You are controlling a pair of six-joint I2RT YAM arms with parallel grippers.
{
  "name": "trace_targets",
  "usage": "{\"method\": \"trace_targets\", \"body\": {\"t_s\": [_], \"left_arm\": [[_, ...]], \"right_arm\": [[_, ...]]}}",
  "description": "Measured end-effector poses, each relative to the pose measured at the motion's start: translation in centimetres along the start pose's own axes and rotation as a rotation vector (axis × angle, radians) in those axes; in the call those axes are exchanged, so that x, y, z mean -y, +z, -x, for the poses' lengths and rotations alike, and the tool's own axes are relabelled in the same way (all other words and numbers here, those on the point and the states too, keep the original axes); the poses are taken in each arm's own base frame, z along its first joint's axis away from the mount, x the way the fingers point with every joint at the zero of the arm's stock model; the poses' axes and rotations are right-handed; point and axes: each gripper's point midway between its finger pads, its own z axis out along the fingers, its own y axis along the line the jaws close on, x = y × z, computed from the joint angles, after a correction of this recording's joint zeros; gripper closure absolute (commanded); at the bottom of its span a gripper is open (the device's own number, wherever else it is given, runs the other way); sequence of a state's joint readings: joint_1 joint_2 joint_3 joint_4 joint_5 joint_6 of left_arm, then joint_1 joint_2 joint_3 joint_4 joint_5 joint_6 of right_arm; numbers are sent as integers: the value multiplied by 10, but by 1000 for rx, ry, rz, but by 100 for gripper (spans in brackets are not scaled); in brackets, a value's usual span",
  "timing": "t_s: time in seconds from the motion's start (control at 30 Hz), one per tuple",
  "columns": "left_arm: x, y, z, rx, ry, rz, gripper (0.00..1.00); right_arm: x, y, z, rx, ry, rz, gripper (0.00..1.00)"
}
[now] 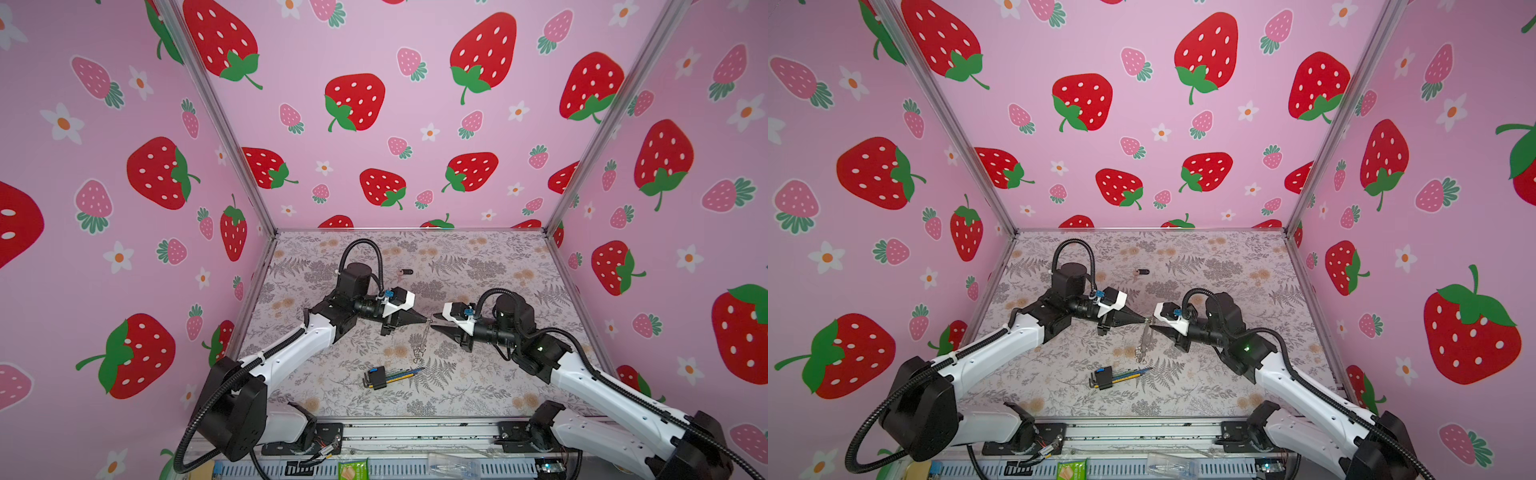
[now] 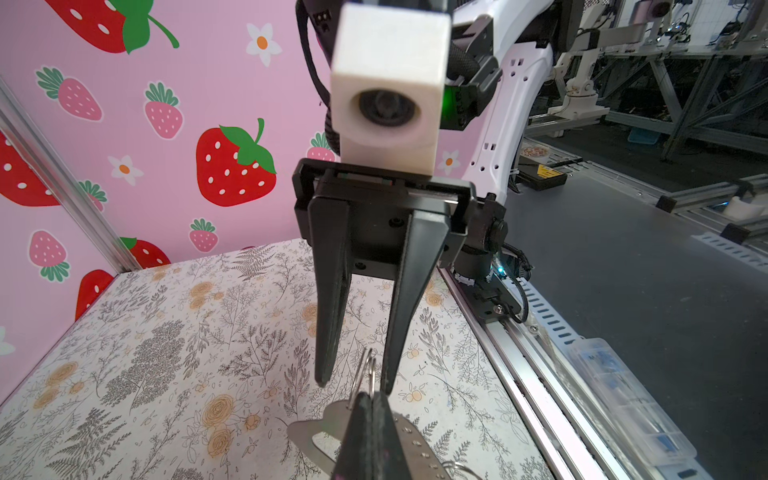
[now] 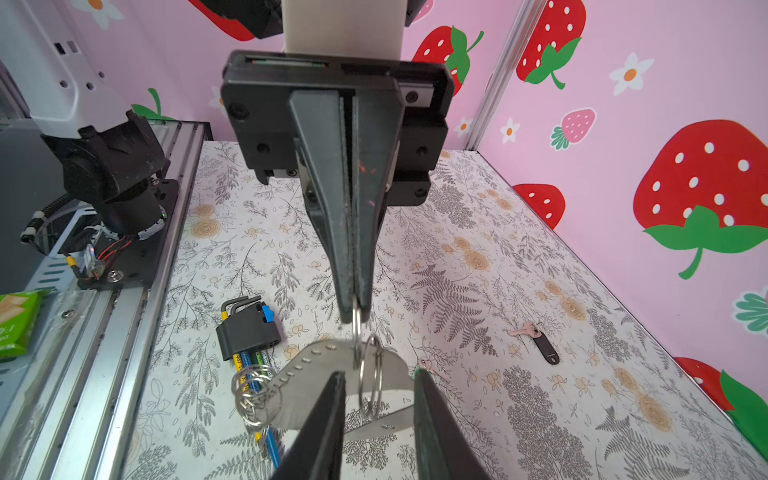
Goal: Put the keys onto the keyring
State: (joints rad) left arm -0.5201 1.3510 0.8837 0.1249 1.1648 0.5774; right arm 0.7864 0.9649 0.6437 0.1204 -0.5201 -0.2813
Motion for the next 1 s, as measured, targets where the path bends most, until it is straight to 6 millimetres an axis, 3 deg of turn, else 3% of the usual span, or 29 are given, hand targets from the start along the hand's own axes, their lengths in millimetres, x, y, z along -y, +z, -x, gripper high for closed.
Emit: {"method": "trace_targets", "body": {"t_s": [0.27,0.5,0.77,1.0], "left_arm": [[1,0,2,2,-4,-8,100],[4,1,4,-2,-6,-24,100],[8,2,2,-11,-7,-37,100],[5,2,-1,-24,10,-20,100]], "right_arm": [[6,-6,2,11,-14,-57,77],[16,-6,3,20,12,-115,73],[14,-6,7,48,24,-105,71],[7,-25,9,58,-33,-131,72]]}}
